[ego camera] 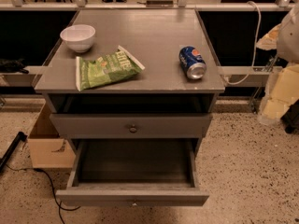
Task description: Close middle drawer
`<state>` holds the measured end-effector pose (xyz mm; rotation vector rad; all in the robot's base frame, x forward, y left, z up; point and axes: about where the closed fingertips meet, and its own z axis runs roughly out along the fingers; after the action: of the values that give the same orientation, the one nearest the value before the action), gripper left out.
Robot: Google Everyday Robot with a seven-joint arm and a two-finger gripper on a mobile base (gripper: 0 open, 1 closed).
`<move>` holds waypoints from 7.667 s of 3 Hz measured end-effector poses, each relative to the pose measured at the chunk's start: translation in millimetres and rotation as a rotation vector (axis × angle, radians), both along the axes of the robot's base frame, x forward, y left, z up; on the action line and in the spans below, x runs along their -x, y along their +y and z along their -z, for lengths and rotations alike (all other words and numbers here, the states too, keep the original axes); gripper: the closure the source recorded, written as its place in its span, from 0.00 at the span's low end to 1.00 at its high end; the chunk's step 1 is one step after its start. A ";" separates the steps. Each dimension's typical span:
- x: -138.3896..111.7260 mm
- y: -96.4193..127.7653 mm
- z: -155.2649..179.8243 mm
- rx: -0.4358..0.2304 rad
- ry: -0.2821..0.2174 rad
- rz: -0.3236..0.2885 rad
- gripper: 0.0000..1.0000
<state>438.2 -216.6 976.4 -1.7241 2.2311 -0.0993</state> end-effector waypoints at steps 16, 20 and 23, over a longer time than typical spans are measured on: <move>81.6 59.4 198.3 -0.308 -0.105 0.056 0.02; 84.3 64.1 204.4 -0.342 -0.096 0.069 1.00; 101.7 90.9 245.6 -0.478 -0.035 0.103 1.00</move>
Offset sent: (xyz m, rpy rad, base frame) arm -0.0427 0.0020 -0.0667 0.2211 0.0633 -0.0584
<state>336.4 -125.7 730.9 -1.3401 2.0967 0.3506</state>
